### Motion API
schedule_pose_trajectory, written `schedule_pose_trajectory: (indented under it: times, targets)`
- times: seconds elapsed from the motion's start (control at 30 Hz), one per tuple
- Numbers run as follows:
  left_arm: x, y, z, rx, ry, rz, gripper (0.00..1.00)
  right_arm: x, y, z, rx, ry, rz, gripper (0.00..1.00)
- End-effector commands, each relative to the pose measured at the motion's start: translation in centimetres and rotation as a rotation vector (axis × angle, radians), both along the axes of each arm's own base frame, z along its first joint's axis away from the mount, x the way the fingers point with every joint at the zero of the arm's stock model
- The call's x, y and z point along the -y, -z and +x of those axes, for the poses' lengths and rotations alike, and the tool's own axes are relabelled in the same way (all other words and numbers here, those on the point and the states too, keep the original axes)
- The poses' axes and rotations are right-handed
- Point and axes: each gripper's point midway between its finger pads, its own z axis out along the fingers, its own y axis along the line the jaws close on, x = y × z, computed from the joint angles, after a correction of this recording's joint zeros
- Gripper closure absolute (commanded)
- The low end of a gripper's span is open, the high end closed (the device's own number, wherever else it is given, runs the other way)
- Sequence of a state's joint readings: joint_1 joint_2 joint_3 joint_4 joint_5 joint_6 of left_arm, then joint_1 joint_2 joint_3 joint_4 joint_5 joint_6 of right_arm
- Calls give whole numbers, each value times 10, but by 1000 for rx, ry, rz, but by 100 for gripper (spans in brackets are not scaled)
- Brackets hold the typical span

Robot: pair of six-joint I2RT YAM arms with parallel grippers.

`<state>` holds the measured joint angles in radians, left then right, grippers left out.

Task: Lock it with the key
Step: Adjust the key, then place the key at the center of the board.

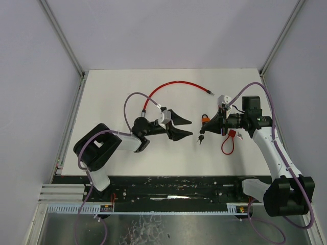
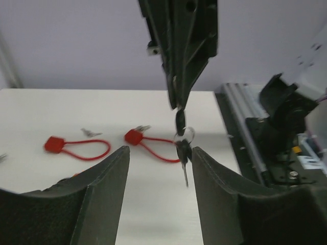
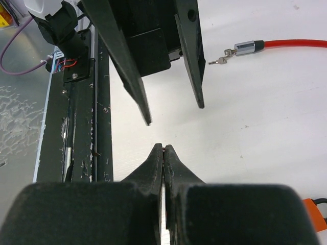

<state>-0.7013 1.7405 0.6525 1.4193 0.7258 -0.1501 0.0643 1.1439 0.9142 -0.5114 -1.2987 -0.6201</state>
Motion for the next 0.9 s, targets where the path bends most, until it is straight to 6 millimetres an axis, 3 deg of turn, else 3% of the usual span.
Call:
schedule_pose_trajectory:
  times: [0.0, 0.2, 0.57, 0.7, 0.87]
  targets:
    - [13, -29, -27, -30, 207, -89, 48, 1, -1, 1, -1, 2, 6, 100]
    - [34, -17, -26, -65, 202, -85, 46, 1, 1, 2, 6, 7, -1, 100]
    - [41, -2, -21, -89, 203, -44, 57, 3, 4, 5, 13, 20, -17, 100]
    - [34, 0, -13, -86, 145, -38, 56, 5, 5, 6, 24, 34, -35, 100]
    - [9, -3, 12, -100, -4, -65, 56, 12, 11, 12, 39, 73, -79, 100]
